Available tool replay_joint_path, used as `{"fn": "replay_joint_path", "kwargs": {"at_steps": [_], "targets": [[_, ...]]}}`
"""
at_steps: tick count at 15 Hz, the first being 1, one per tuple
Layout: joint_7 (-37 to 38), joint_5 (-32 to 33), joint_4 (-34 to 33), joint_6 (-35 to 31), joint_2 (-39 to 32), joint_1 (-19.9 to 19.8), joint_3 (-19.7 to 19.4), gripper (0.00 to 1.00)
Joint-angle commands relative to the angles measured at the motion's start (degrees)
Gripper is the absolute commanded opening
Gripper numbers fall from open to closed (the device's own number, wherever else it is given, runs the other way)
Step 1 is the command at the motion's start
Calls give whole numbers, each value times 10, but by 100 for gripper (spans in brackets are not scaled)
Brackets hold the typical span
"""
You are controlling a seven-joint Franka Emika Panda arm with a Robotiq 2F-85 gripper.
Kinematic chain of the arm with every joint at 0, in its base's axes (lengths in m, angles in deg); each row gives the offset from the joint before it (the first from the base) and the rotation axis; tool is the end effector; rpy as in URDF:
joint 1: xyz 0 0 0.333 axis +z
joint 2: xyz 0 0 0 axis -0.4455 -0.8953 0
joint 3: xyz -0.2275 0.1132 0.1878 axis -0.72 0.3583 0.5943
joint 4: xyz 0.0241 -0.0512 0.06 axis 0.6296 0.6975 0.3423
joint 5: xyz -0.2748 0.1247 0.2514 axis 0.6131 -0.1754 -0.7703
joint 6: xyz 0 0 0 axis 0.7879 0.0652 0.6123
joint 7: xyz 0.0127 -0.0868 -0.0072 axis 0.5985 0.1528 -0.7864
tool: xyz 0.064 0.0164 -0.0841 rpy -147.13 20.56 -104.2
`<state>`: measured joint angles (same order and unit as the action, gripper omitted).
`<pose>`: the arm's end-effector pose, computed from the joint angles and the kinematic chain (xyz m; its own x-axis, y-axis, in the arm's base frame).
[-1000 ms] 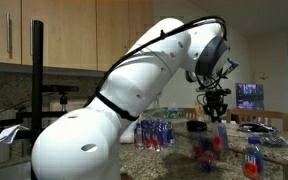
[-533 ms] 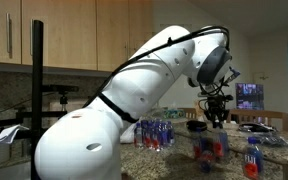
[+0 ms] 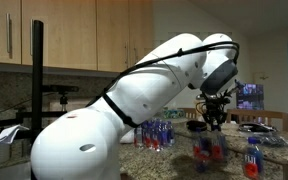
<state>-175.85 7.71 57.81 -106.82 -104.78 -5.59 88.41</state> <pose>0.6989 0.0752 0.3759 -0.9896 0.0592 0.1313 0.0373 0.9859 -0.1634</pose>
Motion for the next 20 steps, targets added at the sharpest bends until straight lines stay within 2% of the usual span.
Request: {"fn": "replay_joint_path", "kwargs": {"at_steps": [1, 11, 12, 16, 20], "targets": [[-6, 15, 11, -5, 3, -34, 31, 13], [-5, 49, 46, -14, -33, -103, 100, 13], [-5, 67, 56, -4, -44, -127, 129, 13], [-5, 103, 72, 1, -72, -156, 171, 13], [-5, 122, 72, 26, -105, -163, 196, 13]]}}
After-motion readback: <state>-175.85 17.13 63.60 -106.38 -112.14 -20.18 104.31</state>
